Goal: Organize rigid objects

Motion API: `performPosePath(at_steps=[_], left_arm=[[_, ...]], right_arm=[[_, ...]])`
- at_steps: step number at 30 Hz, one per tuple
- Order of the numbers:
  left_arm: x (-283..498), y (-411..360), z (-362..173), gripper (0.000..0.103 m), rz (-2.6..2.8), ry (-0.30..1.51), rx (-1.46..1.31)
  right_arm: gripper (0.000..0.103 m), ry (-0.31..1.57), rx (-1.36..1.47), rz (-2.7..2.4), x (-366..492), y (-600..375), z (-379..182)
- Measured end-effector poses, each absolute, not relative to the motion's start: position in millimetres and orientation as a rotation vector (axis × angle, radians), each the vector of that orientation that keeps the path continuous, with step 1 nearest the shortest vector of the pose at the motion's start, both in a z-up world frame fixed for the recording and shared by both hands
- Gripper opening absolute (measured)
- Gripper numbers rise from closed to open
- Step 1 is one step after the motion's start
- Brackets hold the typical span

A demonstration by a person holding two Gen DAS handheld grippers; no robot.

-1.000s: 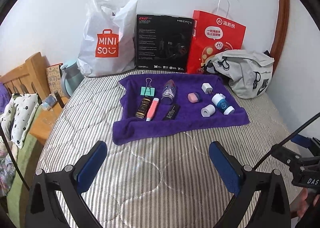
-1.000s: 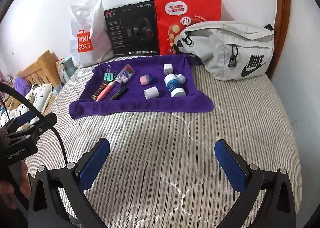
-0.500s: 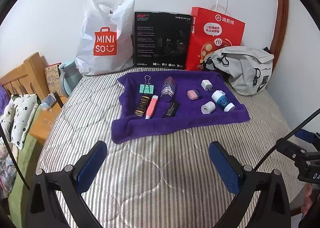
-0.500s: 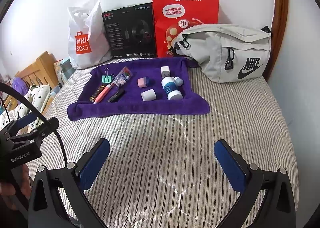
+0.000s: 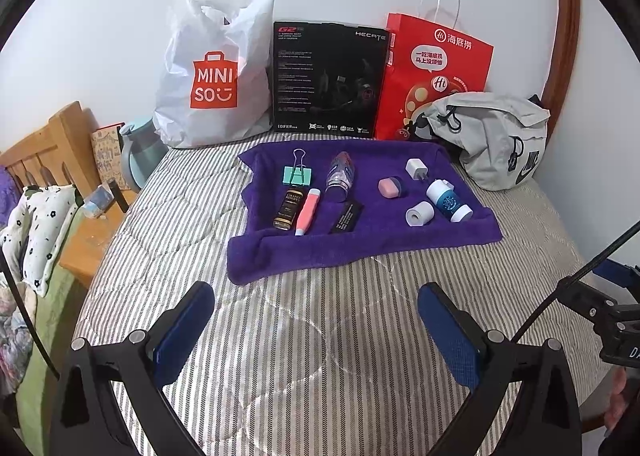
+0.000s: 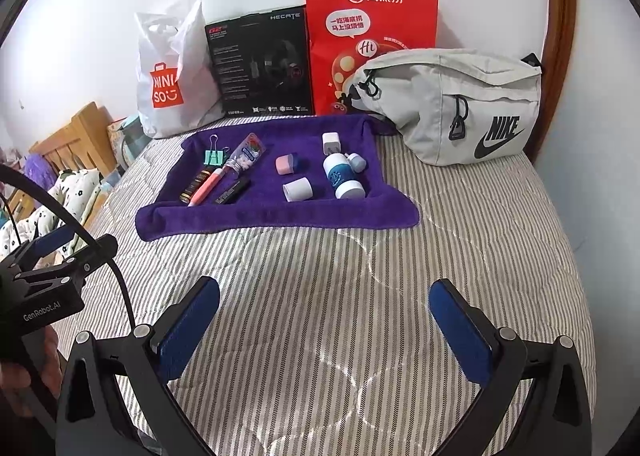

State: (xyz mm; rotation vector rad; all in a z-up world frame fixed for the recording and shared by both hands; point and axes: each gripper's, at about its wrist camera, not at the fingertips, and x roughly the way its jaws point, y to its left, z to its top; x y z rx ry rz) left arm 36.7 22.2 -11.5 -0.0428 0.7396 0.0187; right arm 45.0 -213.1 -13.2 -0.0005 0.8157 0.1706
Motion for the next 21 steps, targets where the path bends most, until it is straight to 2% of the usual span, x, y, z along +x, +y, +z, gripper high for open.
performPosePath(at_steps=[21], left_arm=[[34.8, 20.3, -9.9, 0.103, 0.022, 0.739, -0.031]], right_arm=[[0.103, 0.81, -0.001, 0.172, 41.8, -214.6, -10.3]])
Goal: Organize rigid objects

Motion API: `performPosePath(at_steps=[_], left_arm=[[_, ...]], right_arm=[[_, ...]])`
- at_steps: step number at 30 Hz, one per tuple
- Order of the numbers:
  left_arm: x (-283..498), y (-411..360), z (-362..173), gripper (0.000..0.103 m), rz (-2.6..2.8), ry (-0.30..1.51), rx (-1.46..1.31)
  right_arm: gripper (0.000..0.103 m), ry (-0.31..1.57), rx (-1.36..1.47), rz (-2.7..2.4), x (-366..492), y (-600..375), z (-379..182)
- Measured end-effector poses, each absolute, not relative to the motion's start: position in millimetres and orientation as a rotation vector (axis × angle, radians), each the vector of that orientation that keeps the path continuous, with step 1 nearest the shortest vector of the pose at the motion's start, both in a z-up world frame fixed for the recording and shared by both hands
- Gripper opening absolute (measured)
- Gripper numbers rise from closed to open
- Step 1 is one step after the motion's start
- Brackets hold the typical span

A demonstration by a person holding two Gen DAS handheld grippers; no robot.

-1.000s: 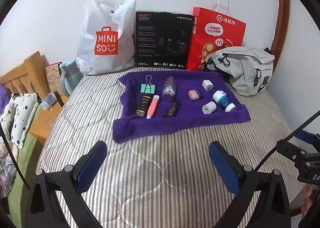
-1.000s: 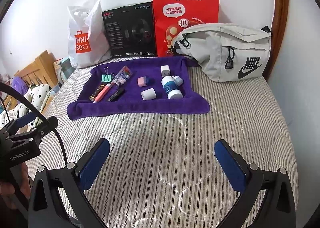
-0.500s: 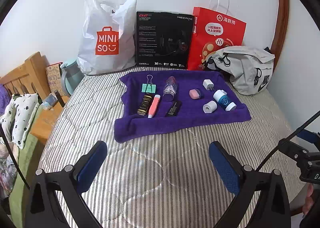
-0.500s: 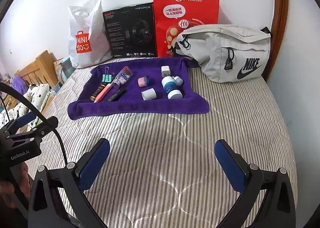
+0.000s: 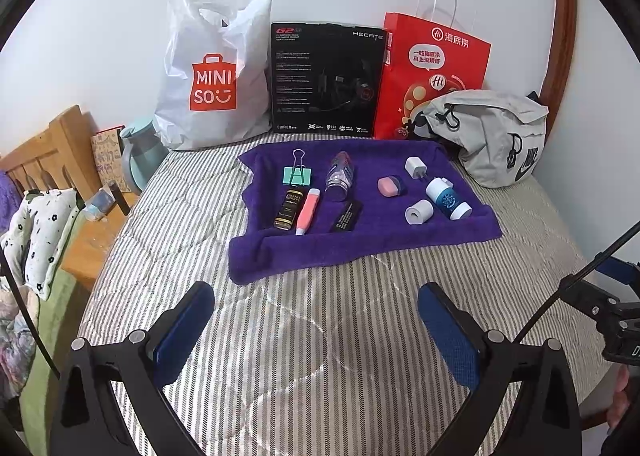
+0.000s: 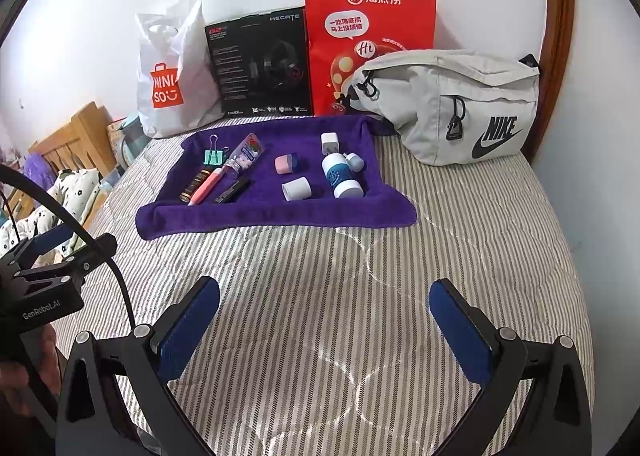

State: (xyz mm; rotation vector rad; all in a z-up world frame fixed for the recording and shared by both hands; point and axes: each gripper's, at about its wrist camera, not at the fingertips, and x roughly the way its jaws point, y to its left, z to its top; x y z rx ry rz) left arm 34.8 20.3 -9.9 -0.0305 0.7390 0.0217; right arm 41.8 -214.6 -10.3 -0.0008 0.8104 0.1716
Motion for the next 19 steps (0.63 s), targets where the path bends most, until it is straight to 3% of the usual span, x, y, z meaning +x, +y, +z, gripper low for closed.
performPosePath(at_steps=[19], left_arm=[[34.3, 17.9, -11.9, 0.103, 0.005, 0.736, -0.016]], right_arm=[[0.103, 0.818, -0.017, 0.181, 42.1, -211.5, -12.9]])
